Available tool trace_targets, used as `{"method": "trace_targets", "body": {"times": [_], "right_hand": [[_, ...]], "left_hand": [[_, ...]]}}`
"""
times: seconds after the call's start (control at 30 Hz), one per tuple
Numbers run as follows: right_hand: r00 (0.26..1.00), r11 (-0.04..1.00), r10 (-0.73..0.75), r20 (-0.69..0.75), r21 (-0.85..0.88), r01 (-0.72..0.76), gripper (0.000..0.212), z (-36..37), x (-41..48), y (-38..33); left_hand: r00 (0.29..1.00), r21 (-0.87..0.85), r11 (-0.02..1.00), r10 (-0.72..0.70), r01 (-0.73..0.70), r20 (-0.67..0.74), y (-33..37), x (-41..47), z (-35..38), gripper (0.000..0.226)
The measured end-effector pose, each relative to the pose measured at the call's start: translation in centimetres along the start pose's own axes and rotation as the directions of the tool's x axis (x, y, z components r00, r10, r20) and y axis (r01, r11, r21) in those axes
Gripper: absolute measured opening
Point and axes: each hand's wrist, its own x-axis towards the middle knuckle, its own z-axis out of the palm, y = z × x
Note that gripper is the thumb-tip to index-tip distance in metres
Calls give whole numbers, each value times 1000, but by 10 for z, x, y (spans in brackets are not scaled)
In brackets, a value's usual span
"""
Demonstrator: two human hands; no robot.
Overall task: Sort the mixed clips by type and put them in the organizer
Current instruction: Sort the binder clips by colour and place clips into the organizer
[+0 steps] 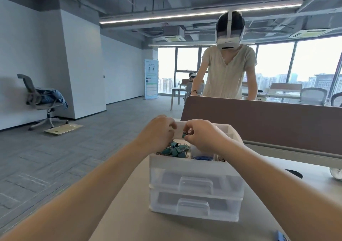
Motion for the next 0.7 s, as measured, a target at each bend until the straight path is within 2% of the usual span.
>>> {"method": "trace_targets", "body": {"times": [0.23,0.3,0.43,0.53,0.7], "right_hand": [[993,998,4,121,-63,4,19,21,36,-28],[987,999,15,160,-36,-9,25,23,40,-33],[972,992,-5,233,-125,35,47,22,41,-35],[986,997,-14,168,-73,27,54,17,31,-29],[999,999,-34,4,43,34,39,1,-7,-13]], "left_hand": [[998,-107,992,-63,61,-16,-13,-17,-27,21],[997,-108,991,-76,75,-11,-17,-22,-30,22],[997,-120,990,-77,76,-3,-17,-28,-35,22],[997,-144,987,-76,77,7,-10,-32,-34,20],[1000,-183,983,-17,20,17,19,-37,-26,19]]}}
